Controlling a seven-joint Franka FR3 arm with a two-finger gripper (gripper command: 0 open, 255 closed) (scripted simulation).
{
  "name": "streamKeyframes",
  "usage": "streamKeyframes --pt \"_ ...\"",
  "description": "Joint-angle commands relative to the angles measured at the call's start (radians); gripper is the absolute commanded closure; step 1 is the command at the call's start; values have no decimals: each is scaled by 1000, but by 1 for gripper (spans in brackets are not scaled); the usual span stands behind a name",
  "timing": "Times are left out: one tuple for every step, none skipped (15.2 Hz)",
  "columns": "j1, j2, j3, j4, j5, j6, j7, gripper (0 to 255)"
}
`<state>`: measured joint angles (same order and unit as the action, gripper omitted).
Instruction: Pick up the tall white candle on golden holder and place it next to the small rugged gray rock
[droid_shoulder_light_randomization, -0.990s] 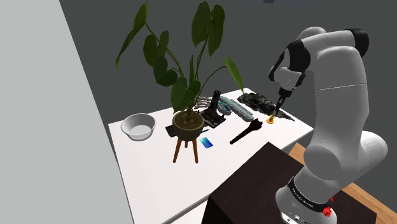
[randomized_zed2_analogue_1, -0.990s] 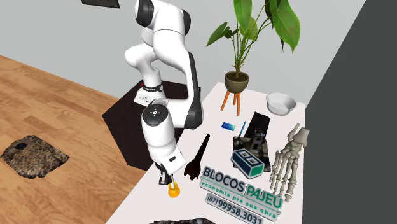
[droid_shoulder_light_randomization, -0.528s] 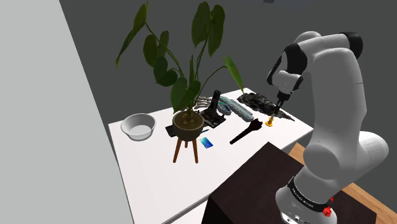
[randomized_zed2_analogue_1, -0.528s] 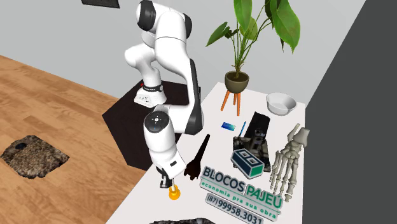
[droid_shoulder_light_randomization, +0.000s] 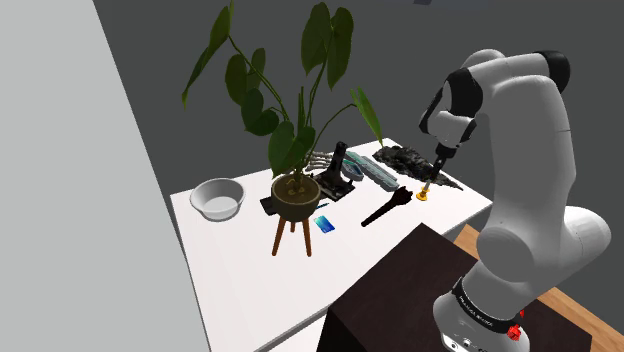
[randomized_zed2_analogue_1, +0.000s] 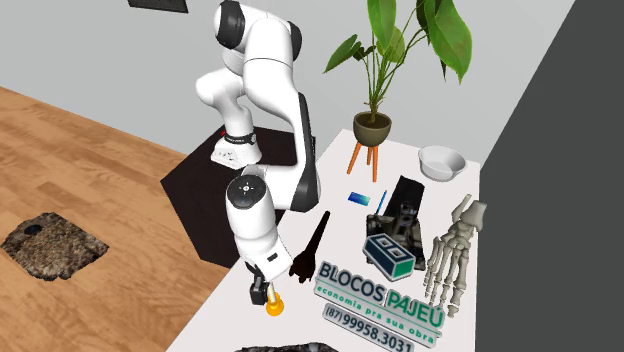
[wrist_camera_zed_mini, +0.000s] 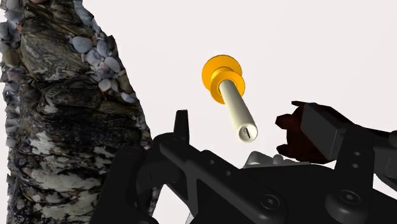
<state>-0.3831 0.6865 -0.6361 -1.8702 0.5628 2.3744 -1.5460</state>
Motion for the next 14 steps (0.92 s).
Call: streamKeyframes --pt "0 0 0 0 0 0 0 0" --pt "0 0 0 0 0 0 0 0" --pt "12 -24 -16 -4 -17 -19 10 0" --pt "24 -48 -33 -6 -35 -39 20 0" --pt "36 -70 -49 -6 -52 -60 31 0" --pt "45 -88 -61 -6 -67 -76 39 0" --pt "45 -88 -61 -6 -67 -76 39 0" --pt "45 -88 -61 -6 -67 -76 39 0" --pt "45 -88 -61 -6 -67 -76 39 0" --pt "45 -88 -61 -6 -67 -76 39 0" --pt "45 -88 -61 -6 -67 -76 39 0" --pt "45 -88 -61 -6 -67 -76 39 0" --pt "45 -88 -61 -6 -67 -76 39 0" --pt "45 -88 -61 -6 -67 -76 39 0"
